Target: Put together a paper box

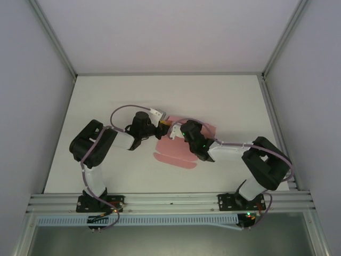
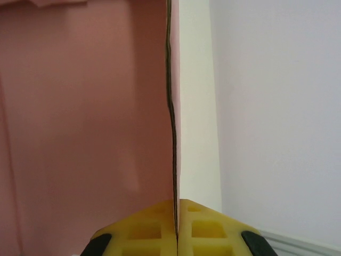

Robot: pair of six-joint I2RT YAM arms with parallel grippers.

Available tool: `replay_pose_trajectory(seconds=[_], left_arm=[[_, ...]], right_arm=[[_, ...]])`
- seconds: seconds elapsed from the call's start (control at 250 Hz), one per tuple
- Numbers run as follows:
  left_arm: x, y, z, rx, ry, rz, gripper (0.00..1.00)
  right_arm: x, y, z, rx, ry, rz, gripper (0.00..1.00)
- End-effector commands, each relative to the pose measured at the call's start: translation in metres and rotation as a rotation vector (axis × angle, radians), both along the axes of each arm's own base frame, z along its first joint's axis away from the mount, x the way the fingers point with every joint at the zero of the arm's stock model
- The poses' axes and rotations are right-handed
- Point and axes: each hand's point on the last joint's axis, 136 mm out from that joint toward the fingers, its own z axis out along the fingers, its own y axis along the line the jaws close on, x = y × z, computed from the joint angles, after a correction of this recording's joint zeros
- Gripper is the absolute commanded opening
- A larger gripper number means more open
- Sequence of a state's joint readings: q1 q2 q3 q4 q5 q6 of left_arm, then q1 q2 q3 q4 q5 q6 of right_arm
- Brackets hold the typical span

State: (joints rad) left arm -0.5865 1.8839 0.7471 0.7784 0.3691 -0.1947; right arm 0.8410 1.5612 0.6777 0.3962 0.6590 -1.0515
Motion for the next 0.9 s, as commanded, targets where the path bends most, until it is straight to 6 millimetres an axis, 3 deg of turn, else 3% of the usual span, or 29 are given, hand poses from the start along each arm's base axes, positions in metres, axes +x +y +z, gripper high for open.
replay_pose_trajectory(seconds=[0.0,0.204,0.431,0.571,0.627,0.771,0.835,0.894], left_arm=[[0.025,0.027,-0.007,0.117,-0.055,0.231,0.1],[0.032,0.067,-0.015,0.282,-0.126,0.488,0.08],[0.032,0.089,-0.012,0.415,-0.22,0.69,0.06],[0.035,0.103,-0.019,0.445,-0.19,0.79,0.06],[0.035,0.104,-0.022,0.448,-0.18,0.796,0.07],[0.028,0.08,-0.027,0.393,-0.181,0.643,0.3],[0.024,0.071,-0.028,0.376,-0.182,0.578,0.28],[0.021,0.064,-0.026,0.357,-0.199,0.53,0.18]], right_arm=[[-0.011,0.008,-0.01,0.011,0.031,0.031,0.03],[-0.014,0.008,-0.003,0.037,0.044,0.01,0.02],[-0.016,0.011,-0.006,0.041,0.052,0.001,0.02],[-0.016,0.009,-0.007,0.035,0.05,-0.012,0.02],[-0.017,0.009,-0.008,0.033,0.051,-0.01,0.02],[-0.017,0.01,-0.009,0.038,0.059,-0.005,0.04],[-0.018,0.012,-0.009,0.05,0.067,0.002,0.07],[-0.019,0.016,-0.01,0.078,0.084,0.005,0.14]])
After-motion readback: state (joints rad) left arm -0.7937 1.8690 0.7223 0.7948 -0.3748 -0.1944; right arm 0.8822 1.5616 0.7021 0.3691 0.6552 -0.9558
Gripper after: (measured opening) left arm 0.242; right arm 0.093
